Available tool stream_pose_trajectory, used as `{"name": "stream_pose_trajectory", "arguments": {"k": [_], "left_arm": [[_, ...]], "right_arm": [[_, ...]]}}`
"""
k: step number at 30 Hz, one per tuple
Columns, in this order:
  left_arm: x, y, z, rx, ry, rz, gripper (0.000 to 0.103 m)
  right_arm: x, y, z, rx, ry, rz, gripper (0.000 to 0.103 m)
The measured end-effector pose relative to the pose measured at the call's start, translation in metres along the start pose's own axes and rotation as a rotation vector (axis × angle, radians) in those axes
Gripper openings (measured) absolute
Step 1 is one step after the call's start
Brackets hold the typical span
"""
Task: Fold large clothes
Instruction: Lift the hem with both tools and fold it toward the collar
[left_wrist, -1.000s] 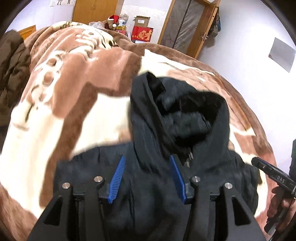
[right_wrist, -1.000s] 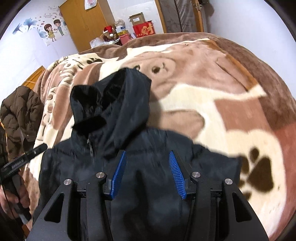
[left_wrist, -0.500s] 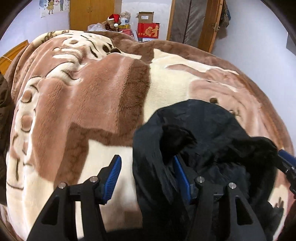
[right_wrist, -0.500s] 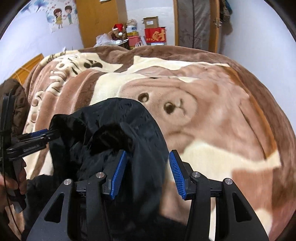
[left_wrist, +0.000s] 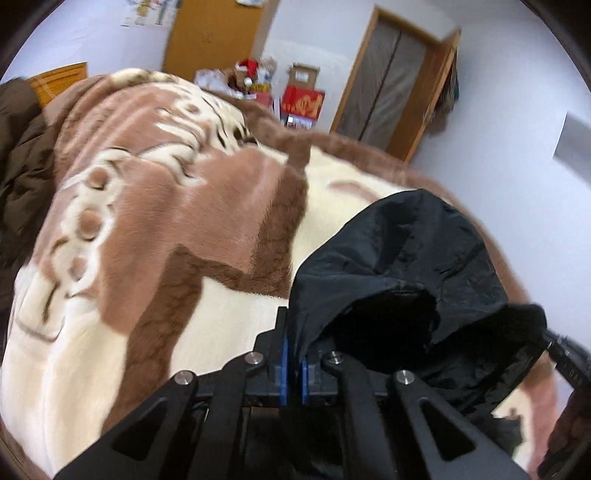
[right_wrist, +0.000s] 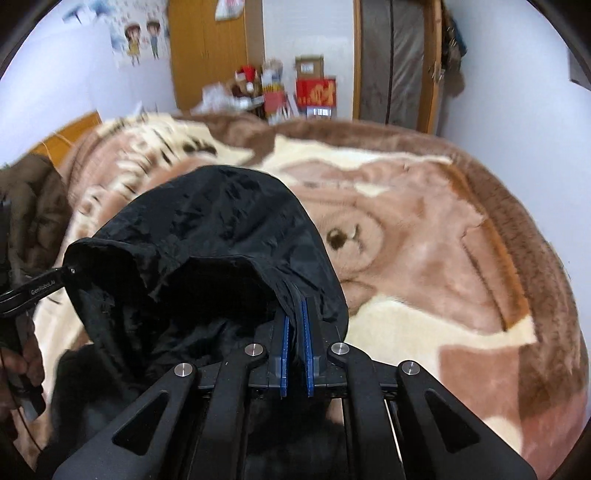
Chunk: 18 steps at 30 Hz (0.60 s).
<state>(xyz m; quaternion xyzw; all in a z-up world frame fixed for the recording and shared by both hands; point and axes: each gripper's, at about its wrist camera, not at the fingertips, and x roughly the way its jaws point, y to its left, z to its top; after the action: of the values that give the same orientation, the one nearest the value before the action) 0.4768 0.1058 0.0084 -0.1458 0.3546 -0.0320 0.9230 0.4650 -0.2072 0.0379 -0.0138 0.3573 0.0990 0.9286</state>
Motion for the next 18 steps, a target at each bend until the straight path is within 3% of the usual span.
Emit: {"name": "stream_pose_trajectory", "arguments": {"k": [4,8,13,18], "left_arm": [[-0.064,0.011,-0.029,-0.063,-0.043,-0.052,0.005],[-0.106,0.021,-0.074,-0.073,-0.029,-0.064,0.005],[-0.127,0.038,-0.134,-0.091,0.069,-0.059,0.006],[-0.143,0.052,-0.198,-0.107,0.180,-0.082,0.016]], "right_arm": [[-0.069,0.004,-0.040,0.035,-0.060,0.024,0.006],[-0.104,0.009,-0.091,0.071,-0.030,0.032,0.006],[-0.114,0.012,-0.156,0.127,0.090,0.056,0.006],[-0.121,0.014,-0.205,0.142,0.183,0.076,0.007]]}}
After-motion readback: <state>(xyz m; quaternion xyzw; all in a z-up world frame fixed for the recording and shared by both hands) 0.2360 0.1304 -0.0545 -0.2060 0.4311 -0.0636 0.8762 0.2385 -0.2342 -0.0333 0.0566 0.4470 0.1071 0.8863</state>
